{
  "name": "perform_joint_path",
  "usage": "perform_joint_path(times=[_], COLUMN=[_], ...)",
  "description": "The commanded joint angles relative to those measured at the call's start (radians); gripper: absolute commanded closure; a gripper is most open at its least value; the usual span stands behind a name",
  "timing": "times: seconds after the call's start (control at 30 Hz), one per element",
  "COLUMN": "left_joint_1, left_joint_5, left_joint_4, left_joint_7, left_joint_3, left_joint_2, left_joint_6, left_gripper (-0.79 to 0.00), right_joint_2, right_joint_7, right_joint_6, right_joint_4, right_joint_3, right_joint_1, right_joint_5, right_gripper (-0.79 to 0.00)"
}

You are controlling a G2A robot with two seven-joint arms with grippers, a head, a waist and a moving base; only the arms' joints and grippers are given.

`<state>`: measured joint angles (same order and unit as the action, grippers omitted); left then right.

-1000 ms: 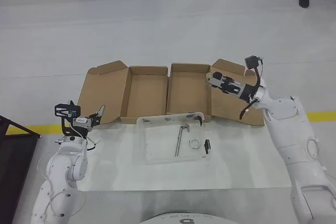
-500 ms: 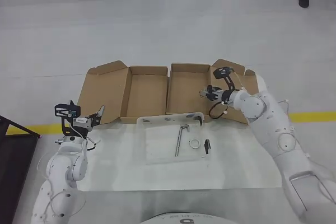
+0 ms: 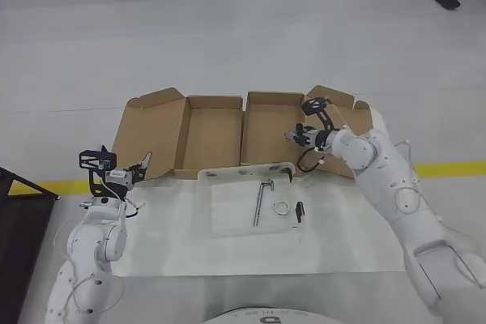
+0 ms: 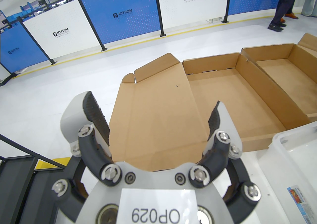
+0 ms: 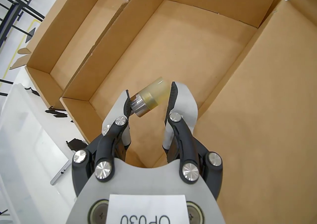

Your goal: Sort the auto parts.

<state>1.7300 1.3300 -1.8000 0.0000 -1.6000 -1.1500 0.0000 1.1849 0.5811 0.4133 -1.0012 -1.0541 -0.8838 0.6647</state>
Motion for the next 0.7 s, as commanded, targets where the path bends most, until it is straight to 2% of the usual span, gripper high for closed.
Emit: perform_joint_path(times=[0.0, 0.23, 0.37, 0.43, 0.53, 0.67], left_joint_1=[0.000, 0.000, 0.000, 0.000, 0.000, 0.000], left_joint_5=[0.000, 0.000, 0.000, 0.000, 0.000, 0.000], left_joint_4=[0.000, 0.000, 0.000, 0.000, 0.000, 0.000], left_joint_7=[0.000, 0.000, 0.000, 0.000, 0.000, 0.000], left_joint_3=[0.000, 0.000, 0.000, 0.000, 0.000, 0.000], left_joint_2=[0.000, 0.000, 0.000, 0.000, 0.000, 0.000], left_joint_6=[0.000, 0.000, 0.000, 0.000, 0.000, 0.000], left_gripper=[-0.785, -0.785, -0.785, -0.785, -0.785, -0.785], right_joint_2=[-0.002, -0.013, -0.027, -0.038, -0.057, -0.093], right_joint_7=[-0.007, 0.016, 0.085, 0.153, 0.272, 0.311], right_joint_6=[0.013, 0.122, 0.316, 0.424, 0.529, 0.515], right_joint_4=[-0.009, -0.020, -0.061, -0.089, -0.136, -0.251], right_joint_3=[-0.006, -0.057, -0.113, -0.137, -0.159, -0.149], right_joint_1=[-0.004, -0.019, -0.059, -0.085, -0.125, -0.187], right_joint_5=[-0.003, -0.119, -0.337, -0.473, -0.646, -0.750], right_gripper=[-0.785, -0.785, -0.785, -0.785, -0.785, -0.674])
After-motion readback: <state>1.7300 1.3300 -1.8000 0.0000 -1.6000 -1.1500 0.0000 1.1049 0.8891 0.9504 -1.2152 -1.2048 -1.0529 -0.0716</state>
